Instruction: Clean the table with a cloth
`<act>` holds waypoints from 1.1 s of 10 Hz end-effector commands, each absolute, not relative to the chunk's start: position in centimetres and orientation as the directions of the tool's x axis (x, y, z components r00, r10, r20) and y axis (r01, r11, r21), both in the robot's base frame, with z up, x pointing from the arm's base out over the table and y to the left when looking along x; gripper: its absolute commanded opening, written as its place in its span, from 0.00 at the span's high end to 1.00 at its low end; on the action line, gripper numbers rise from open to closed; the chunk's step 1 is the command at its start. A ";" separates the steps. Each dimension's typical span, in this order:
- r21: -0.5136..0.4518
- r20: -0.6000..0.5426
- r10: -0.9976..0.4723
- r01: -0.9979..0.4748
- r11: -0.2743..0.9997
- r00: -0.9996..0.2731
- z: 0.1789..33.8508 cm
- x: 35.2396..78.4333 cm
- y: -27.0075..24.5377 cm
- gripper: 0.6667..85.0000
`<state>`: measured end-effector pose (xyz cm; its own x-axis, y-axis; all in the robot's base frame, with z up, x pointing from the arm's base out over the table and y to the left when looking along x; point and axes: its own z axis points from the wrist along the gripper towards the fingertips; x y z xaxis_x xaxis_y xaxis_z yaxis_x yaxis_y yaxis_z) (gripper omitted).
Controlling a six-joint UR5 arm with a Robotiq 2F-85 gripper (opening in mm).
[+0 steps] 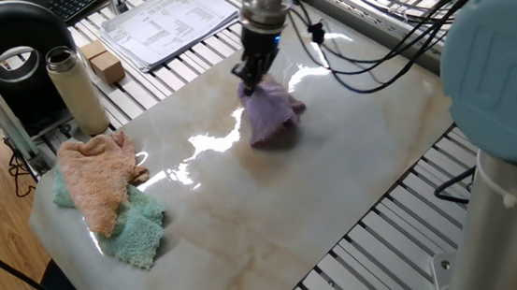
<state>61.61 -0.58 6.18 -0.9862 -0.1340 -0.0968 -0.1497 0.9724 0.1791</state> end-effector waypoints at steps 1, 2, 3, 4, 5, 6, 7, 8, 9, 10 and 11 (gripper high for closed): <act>0.140 -0.084 -0.240 -0.250 0.958 -0.967 7.0 61.6 -2.5 0.99; 0.124 -0.071 -0.294 -0.301 0.945 -0.953 6.9 61.2 -3.0 0.99; 0.114 -0.074 -0.313 -0.320 0.940 -0.947 6.9 61.3 -3.2 0.99; 0.134 -0.081 -0.307 -0.316 0.939 -0.948 6.9 61.3 -2.6 0.99; 0.169 -0.096 -0.286 -0.298 0.939 -0.954 7.1 61.5 -1.7 0.99; 0.171 -0.102 -0.256 -0.270 0.947 -0.961 7.1 61.8 -1.3 0.99; 0.171 -0.100 -0.222 -0.236 0.957 -0.970 7.1 62.2 0.9 0.99; 0.166 -0.105 -0.189 -0.205 0.965 -0.976 6.9 62.2 2.8 0.99; 0.154 -0.107 -0.161 -0.176 0.972 -0.981 6.7 61.7 4.3 0.99; 0.135 -0.102 -0.138 -0.151 0.979 -0.985 6.8 61.4 5.1 0.99; 0.120 -0.088 -0.145 -0.155 0.981 -0.985 7.3 61.3 4.7 0.99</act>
